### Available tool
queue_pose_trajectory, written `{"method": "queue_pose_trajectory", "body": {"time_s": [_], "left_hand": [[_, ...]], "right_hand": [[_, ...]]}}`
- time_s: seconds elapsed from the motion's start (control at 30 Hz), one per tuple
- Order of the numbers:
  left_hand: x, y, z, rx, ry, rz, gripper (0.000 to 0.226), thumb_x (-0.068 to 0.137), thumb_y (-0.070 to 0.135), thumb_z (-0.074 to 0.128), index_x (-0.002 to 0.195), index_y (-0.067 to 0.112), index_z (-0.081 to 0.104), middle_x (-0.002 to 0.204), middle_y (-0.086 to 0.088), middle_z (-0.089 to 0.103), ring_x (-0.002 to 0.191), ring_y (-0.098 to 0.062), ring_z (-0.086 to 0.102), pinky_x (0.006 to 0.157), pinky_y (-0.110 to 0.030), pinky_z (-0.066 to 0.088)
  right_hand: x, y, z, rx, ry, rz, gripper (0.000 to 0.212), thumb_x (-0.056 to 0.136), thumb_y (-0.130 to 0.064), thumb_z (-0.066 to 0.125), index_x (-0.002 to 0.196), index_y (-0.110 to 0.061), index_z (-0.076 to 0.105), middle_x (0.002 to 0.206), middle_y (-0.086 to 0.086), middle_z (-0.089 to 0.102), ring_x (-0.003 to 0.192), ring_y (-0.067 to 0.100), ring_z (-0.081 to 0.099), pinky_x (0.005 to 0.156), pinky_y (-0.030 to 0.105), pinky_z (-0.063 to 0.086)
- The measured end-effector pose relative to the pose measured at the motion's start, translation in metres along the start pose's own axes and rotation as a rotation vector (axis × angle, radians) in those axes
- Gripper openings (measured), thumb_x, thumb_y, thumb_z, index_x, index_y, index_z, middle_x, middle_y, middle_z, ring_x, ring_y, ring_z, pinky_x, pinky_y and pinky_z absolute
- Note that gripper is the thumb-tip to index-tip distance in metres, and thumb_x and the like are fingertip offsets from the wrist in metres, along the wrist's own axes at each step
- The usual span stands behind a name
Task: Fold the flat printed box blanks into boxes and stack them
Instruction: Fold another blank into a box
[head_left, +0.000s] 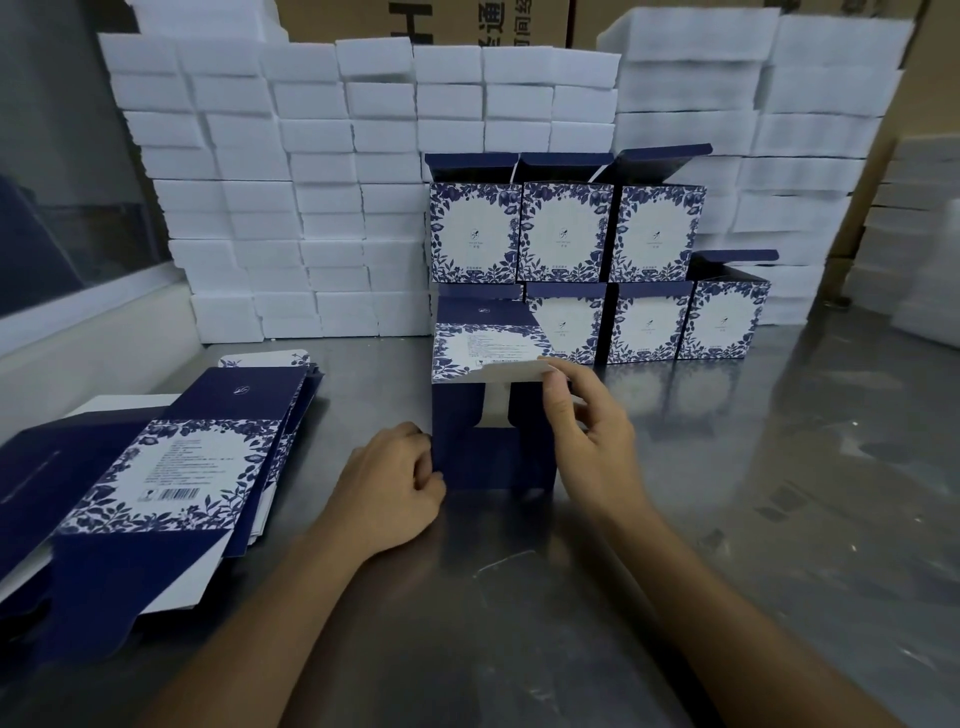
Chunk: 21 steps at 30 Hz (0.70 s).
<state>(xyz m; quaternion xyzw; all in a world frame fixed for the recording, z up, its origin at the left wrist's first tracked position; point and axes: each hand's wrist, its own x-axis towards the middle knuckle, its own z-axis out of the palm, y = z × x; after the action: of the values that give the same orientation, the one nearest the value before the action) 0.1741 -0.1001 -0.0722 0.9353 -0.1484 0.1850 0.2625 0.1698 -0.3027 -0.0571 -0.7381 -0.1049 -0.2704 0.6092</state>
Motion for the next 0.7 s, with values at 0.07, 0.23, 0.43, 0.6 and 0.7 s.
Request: {"method": "queue_pose_trajectory", "body": {"time_s": [0.07, 0.23, 0.43, 0.6, 0.7], "left_hand": [[0.001, 0.001, 0.0, -0.023, -0.011, -0.018, 0.024, 0.08, 0.013, 0.066, 0.064, 0.009, 0.049, 0.077, 0.001, 0.051, 0.068, -0.017, 0.053, 0.068, -0.038, 0.048], [-0.002, 0.0, 0.002, -0.049, 0.007, -0.043, 0.024, 0.073, 0.012, 0.069, 0.062, 0.01, 0.048, 0.076, 0.002, 0.052, 0.067, -0.018, 0.052, 0.063, -0.035, 0.046], [-0.002, 0.002, 0.005, -0.246, 0.142, -0.068, 0.012, 0.078, 0.018, 0.061, 0.082, 0.021, 0.05, 0.092, 0.012, 0.051, 0.079, -0.011, 0.054, 0.066, -0.031, 0.044], [-0.004, 0.015, 0.002, -0.421, 0.45, 0.03, 0.045, 0.096, 0.05, 0.032, 0.134, 0.029, 0.045, 0.127, 0.019, 0.049, 0.104, 0.008, 0.052, 0.084, -0.022, 0.047], [-0.003, 0.02, 0.001, -0.335, 0.455, 0.092, 0.046, 0.099, 0.048, 0.033, 0.134, 0.024, 0.052, 0.126, 0.008, 0.053, 0.106, 0.007, 0.049, 0.087, -0.006, 0.037]], "right_hand": [[-0.001, -0.001, -0.001, 0.018, 0.0, 0.013, 0.047, 0.091, -0.068, 0.036, 0.117, -0.043, 0.065, 0.119, -0.01, 0.066, 0.113, 0.006, 0.06, 0.097, 0.039, 0.051], [-0.001, -0.006, 0.0, 0.105, -0.039, 0.07, 0.035, 0.09, -0.054, 0.05, 0.116, -0.038, 0.067, 0.12, 0.003, 0.065, 0.113, 0.019, 0.062, 0.1, 0.049, 0.05], [-0.001, -0.007, -0.004, 0.111, -0.11, 0.057, 0.024, 0.103, -0.018, 0.054, 0.114, -0.037, 0.064, 0.121, 0.015, 0.062, 0.105, 0.019, 0.064, 0.08, 0.026, 0.052], [-0.003, -0.008, 0.0, 0.121, -0.13, 0.035, 0.025, 0.102, -0.017, 0.054, 0.112, -0.037, 0.065, 0.104, -0.005, 0.069, 0.088, 0.0, 0.062, 0.072, 0.014, 0.048], [-0.005, -0.006, 0.003, 0.057, -0.114, 0.009, 0.021, 0.096, -0.036, 0.053, 0.113, -0.041, 0.064, 0.096, -0.019, 0.067, 0.088, -0.002, 0.062, 0.076, 0.022, 0.053]]}}
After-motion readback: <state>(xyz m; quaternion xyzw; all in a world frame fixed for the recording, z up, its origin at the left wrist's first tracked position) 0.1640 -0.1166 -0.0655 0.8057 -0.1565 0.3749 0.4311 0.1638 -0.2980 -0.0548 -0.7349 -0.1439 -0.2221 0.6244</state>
